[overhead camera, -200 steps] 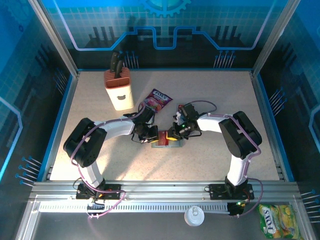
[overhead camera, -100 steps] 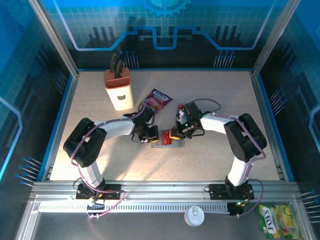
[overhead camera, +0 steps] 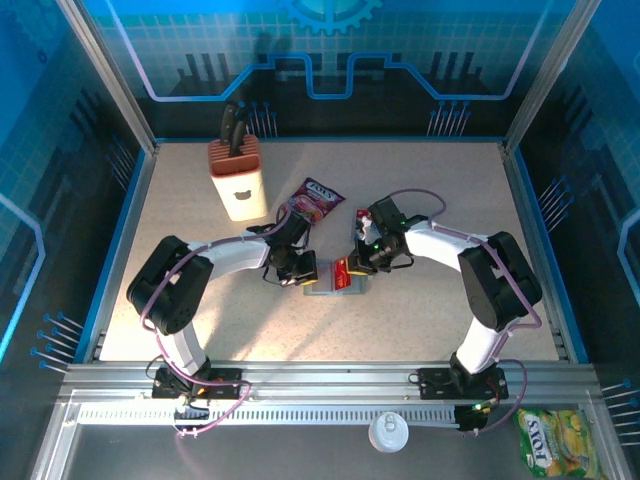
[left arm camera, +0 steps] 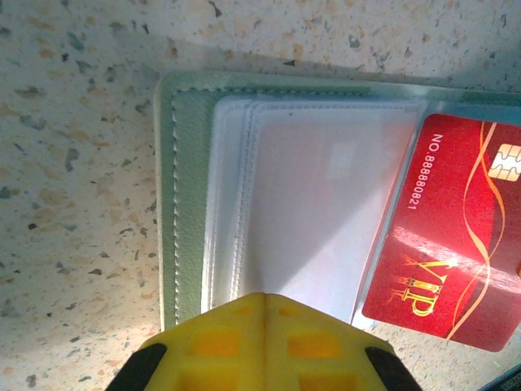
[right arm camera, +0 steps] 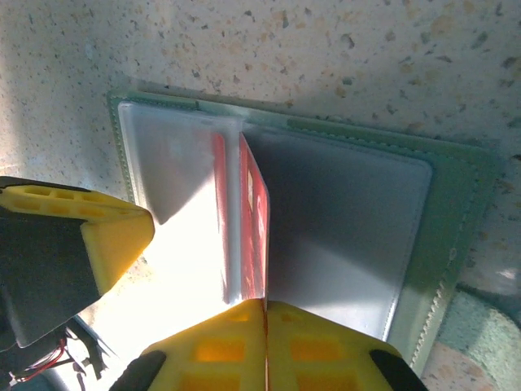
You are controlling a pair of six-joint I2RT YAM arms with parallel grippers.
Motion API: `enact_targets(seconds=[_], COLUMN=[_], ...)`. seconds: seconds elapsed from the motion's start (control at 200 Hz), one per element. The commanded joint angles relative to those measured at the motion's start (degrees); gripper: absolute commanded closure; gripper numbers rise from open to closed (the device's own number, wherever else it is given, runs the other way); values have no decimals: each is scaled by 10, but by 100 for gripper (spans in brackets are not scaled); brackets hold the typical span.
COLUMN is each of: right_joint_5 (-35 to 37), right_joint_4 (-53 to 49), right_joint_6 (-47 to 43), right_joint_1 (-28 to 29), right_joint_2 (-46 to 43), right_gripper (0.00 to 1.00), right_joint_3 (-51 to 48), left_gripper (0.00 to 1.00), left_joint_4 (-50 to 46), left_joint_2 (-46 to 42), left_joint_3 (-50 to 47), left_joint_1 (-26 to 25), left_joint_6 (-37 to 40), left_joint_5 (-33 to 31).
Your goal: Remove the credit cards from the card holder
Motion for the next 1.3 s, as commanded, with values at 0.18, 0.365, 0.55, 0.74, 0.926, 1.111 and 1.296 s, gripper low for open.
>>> enact_targets(seconds=[0.18,0.365,0.55,0.74,0.926,1.111,1.296], right_joint_5=[1,9,61,128,239,250,318], right_joint_4=[-30,-68,-157,-230,-281,-312,-342], right_joint_6=[-9,-49,-171,-347,-497,-655,-735], right_joint_1=[-5,-9,-10,-9,-8,-11,-18], right_joint_2=[-34,-48,-44,-34,-22,-12,38], right_gripper=[92,92,97,98,100,100,100], right_joint_3=[23,49,101,149,206,254,335], left_gripper=[100,100,100,100,100,100,100], left_joint_4=[-20,-20,-18,-9,-12,-12,-18], left_joint_2=[-12,-19,-27,-40,-44,-45,-46], left_joint_3=[18,19,14,3,2,3,6], left_joint_1=[-3,-3,-2,-3,-1,-2,-1], left_joint_6=[9,9,10,12,14,15,17], left_joint_5=[-6,-6,-12,-15,-18,-19,-20])
